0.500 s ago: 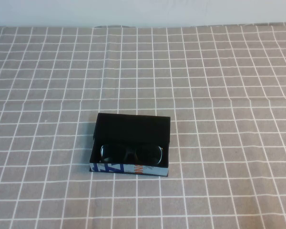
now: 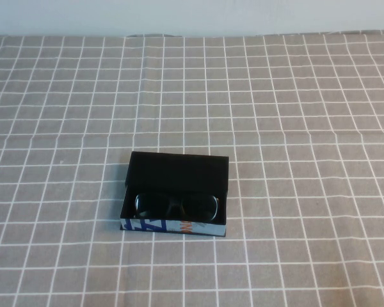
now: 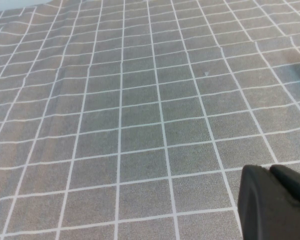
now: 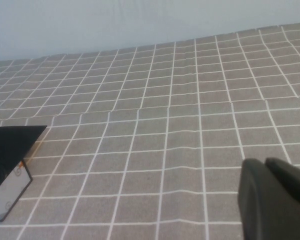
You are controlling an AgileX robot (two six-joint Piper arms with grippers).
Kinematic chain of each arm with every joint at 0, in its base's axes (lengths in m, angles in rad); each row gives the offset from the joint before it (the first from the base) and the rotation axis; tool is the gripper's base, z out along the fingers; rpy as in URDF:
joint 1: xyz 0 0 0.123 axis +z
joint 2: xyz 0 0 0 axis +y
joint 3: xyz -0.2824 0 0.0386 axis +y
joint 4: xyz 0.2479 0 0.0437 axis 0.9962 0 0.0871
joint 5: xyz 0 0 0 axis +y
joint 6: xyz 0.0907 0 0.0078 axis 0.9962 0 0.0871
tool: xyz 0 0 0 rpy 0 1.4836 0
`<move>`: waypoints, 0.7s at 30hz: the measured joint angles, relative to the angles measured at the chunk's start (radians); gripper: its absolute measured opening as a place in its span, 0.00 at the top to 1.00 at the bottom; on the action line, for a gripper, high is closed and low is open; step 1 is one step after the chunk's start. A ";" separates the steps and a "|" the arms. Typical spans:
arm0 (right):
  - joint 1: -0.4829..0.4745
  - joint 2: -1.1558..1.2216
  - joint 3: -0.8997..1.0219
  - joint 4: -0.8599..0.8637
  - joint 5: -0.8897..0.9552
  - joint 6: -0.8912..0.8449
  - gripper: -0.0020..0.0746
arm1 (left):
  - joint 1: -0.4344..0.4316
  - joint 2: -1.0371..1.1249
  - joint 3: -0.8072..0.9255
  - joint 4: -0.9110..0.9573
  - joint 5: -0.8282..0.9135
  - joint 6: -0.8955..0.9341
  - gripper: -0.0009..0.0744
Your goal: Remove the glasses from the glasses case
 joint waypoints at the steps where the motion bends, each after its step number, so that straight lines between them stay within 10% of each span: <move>1: 0.000 0.000 0.000 0.000 0.000 0.000 1.00 | 0.000 0.000 0.000 0.000 0.000 0.000 0.99; 21: 0.000 0.000 0.000 0.010 -0.003 -0.001 1.00 | 0.000 0.000 0.000 0.000 0.000 0.000 0.99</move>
